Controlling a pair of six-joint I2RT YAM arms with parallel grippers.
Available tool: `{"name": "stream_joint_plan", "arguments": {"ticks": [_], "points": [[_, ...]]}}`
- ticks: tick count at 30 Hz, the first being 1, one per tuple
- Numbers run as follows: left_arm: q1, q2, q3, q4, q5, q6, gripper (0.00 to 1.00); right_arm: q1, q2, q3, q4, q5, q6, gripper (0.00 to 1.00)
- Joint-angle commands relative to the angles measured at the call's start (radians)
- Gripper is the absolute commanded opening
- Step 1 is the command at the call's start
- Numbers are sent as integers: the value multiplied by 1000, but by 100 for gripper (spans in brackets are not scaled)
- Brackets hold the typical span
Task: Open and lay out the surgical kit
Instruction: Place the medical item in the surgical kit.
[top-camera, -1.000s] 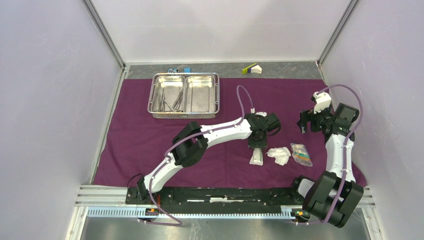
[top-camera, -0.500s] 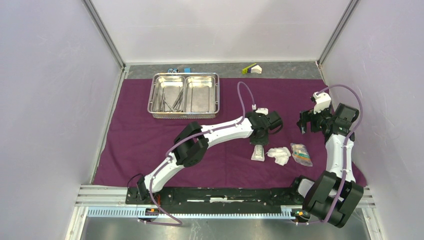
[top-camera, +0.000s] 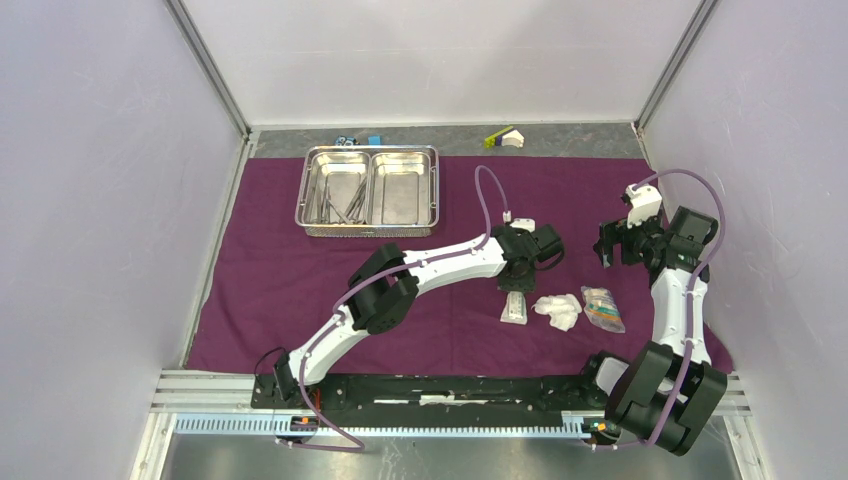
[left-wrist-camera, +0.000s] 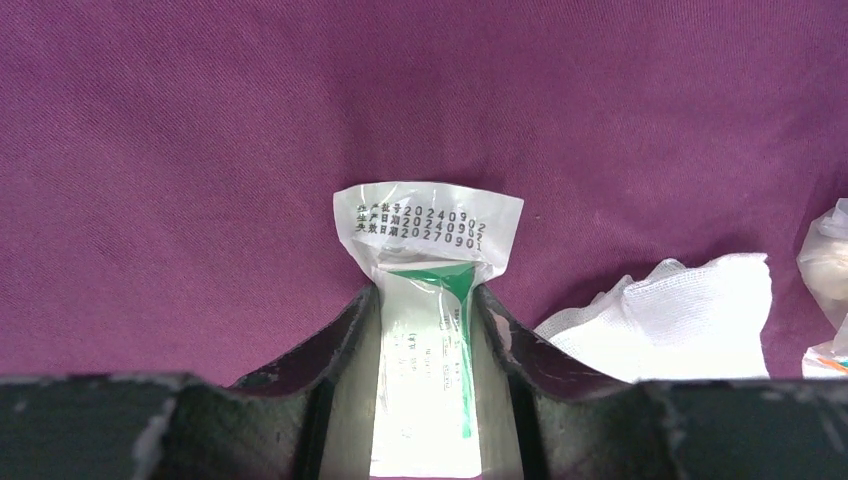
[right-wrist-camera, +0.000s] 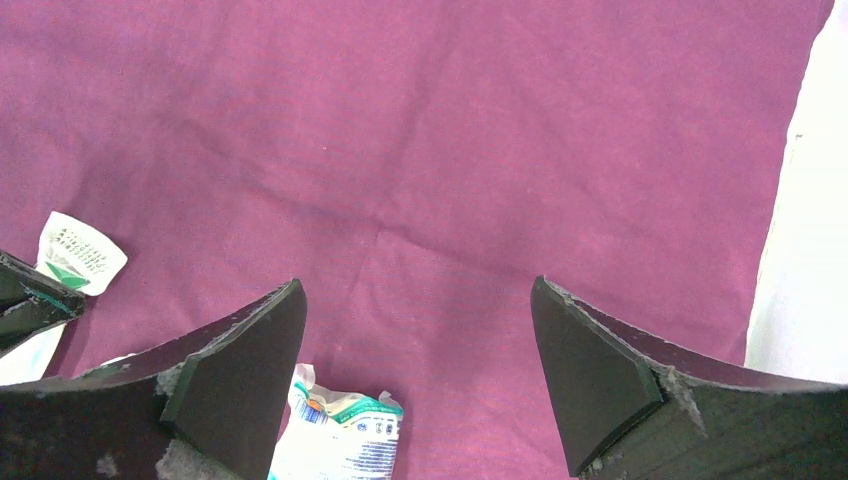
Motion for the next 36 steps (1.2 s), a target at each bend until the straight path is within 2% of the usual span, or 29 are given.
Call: {"name": "stream_joint_plan", "arguments": {"ticks": [1,6,18,26,30,36], "points": [[-4,6,5,20,-16,22,43,-5,-1,7,5,-20,-11,90],[-4,5,9,21,-20,28,47,-5,0,7,4,-19,-13,90],[-7,-45,-30,32,-10,31,67,-5,6,11,0,-19,-16,90],[-12,-128,-47,43,-44,76,89,-5,1,9,2,-30,-20,91],[-12,-193,-91,80,-80,138,100,-5,-16,8,5,-43,-24,92],[-12,-317,-180,183,-213,322,100,-4,-51,27,-3,-81,-32,94]]}}
